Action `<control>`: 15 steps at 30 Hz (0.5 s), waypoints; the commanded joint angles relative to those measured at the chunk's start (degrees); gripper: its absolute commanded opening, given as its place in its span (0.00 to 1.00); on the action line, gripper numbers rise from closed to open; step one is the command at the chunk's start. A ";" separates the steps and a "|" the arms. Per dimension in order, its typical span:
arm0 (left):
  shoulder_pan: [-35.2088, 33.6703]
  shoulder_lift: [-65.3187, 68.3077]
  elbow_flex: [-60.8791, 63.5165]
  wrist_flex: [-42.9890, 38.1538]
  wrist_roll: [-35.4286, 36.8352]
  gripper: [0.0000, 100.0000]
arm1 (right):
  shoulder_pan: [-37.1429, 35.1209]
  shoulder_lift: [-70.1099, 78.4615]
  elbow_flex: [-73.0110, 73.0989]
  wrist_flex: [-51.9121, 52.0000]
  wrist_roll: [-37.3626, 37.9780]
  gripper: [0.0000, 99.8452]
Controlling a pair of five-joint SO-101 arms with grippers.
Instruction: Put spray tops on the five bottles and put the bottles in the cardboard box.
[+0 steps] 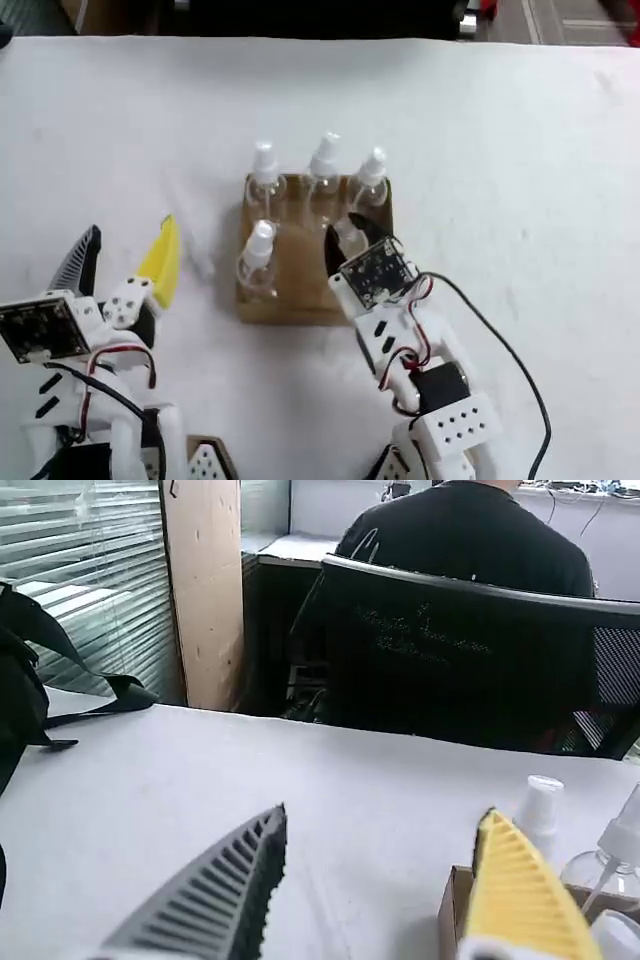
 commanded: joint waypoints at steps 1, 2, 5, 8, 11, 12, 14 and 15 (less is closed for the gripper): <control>0.57 0.57 -0.26 -2.02 -0.62 0.28 | 0.66 -0.92 -0.53 1.10 0.97 0.02; 0.57 0.57 -0.26 -2.02 -0.62 0.28 | 0.66 -0.92 -0.53 1.45 1.41 0.02; 0.57 0.57 -0.26 -2.02 -0.62 0.28 | 0.13 -0.92 -0.53 2.15 4.75 0.02; 0.57 0.57 -0.26 -2.02 -0.62 0.28 | 0.04 -0.92 -0.53 2.15 5.71 0.02; 0.57 0.57 -0.26 -2.02 -0.35 0.28 | 0.04 -0.92 -0.53 2.15 5.71 0.02; 0.57 0.57 -0.26 -2.02 -0.35 0.28 | 0.04 -0.92 -0.53 2.15 5.71 0.02; 0.57 0.57 -0.26 -2.02 -0.35 0.28 | 0.04 -0.92 -0.53 2.15 5.71 0.02; 0.57 0.57 -0.26 -2.02 -0.44 0.28 | 0.04 -0.92 -0.53 2.15 5.71 0.02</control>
